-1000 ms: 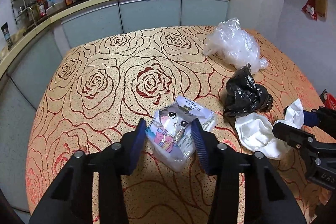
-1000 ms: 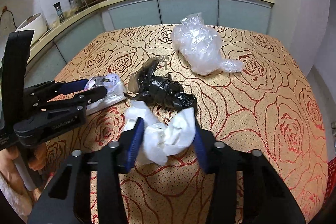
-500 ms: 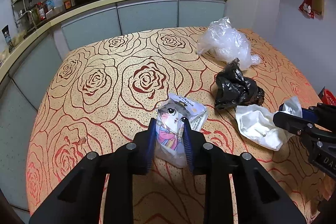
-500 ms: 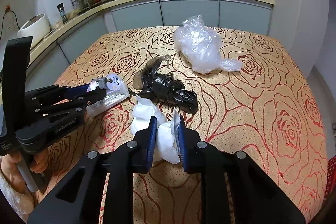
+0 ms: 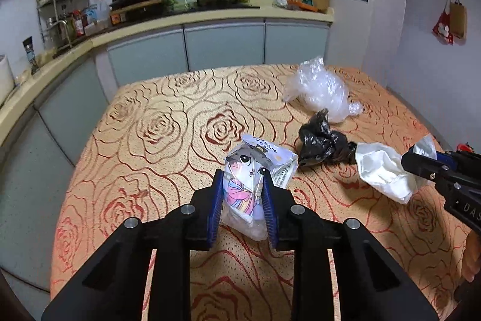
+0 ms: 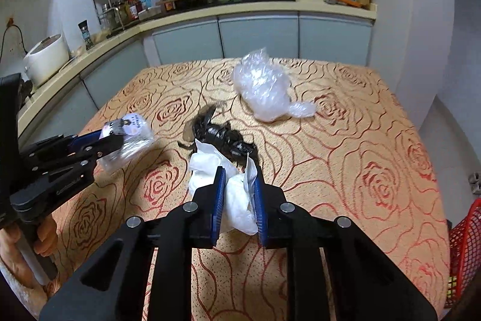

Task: Collect trash
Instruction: 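Carry the printed packet and white tissue in both grippers over the red basket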

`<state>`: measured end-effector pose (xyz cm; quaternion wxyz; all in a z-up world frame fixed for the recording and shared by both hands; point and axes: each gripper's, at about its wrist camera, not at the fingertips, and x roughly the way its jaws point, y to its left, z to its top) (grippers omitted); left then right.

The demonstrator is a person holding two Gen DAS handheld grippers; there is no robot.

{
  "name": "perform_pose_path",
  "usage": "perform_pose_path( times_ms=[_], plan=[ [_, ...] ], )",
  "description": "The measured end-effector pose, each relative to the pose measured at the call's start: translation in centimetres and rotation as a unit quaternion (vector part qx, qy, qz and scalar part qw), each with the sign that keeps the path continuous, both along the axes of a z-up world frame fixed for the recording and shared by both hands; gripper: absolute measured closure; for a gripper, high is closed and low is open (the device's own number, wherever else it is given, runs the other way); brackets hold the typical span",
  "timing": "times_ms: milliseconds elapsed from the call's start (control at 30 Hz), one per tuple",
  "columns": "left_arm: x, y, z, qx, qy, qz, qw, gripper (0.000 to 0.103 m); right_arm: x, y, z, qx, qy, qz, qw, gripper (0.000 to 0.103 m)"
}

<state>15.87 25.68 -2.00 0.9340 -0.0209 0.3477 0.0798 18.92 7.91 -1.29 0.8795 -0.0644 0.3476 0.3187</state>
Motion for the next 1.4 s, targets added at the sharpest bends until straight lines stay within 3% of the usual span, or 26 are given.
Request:
perform_pose_path(
  times_ms=[667,1400],
  plan=[
    [-3.5,-5.1,7.1,0.024,-0.088,-0.023,0.9955,0.079,-2.6,-5.7,6.1,0.044,-0.066,-0.041,0.996,0.084],
    [-3.0,-11.7,9.3,0.013,-0.116,-0.082,0.9898,0.079,-2.9,-15.0,8.4,0.052,-0.096,-0.128,0.986,0.084]
  ],
)
